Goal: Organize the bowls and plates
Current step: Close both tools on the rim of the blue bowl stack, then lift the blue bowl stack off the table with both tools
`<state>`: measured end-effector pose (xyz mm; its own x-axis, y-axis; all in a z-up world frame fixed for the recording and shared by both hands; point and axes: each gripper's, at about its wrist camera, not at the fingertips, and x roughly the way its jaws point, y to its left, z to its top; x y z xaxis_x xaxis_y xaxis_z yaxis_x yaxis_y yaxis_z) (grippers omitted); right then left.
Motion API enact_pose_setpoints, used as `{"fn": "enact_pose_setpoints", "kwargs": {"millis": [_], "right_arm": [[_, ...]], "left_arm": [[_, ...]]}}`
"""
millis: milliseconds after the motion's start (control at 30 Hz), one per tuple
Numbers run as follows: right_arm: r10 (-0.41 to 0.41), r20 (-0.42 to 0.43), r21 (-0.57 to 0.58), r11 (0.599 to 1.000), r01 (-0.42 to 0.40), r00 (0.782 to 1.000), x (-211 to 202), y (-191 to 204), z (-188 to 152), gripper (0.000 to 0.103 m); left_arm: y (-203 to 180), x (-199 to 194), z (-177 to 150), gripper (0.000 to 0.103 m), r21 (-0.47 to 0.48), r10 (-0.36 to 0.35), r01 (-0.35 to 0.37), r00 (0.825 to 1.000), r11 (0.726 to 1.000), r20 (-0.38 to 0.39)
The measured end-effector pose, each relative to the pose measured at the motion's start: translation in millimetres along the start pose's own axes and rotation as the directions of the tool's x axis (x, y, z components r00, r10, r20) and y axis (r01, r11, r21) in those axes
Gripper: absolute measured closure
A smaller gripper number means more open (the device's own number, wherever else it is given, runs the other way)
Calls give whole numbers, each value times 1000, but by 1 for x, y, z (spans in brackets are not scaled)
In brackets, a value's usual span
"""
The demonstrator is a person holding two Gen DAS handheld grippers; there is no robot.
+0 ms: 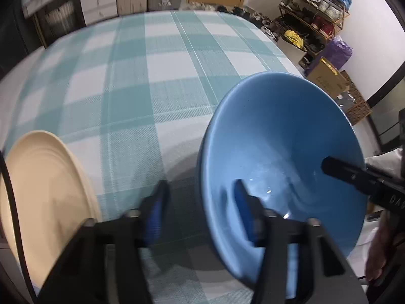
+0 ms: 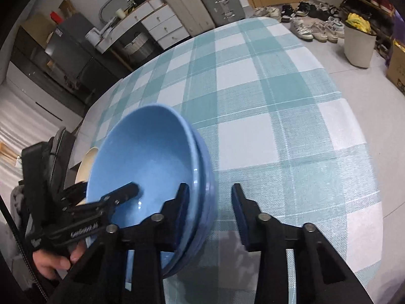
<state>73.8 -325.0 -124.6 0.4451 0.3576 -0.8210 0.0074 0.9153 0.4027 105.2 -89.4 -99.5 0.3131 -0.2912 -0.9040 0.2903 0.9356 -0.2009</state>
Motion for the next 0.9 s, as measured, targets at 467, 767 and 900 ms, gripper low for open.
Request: {"fn": "enact_pose_setpoints", "kwargs": {"millis": [467, 767, 900], "right_arm": [[-22, -150, -3, 1000, 22, 988, 7, 6, 12, 83], [-74, -180, -53, 996, 65, 981, 8, 13, 13, 86], [-47, -210, -11, 999, 46, 977, 9, 8, 16, 88]], "left_arm": [[3, 16, 15, 90, -18, -172, 173, 953, 985, -250], [2, 17, 16, 90, -1, -164, 170, 945, 985, -283], [1, 18, 20, 90, 1, -160, 169, 936, 986, -314]]}}
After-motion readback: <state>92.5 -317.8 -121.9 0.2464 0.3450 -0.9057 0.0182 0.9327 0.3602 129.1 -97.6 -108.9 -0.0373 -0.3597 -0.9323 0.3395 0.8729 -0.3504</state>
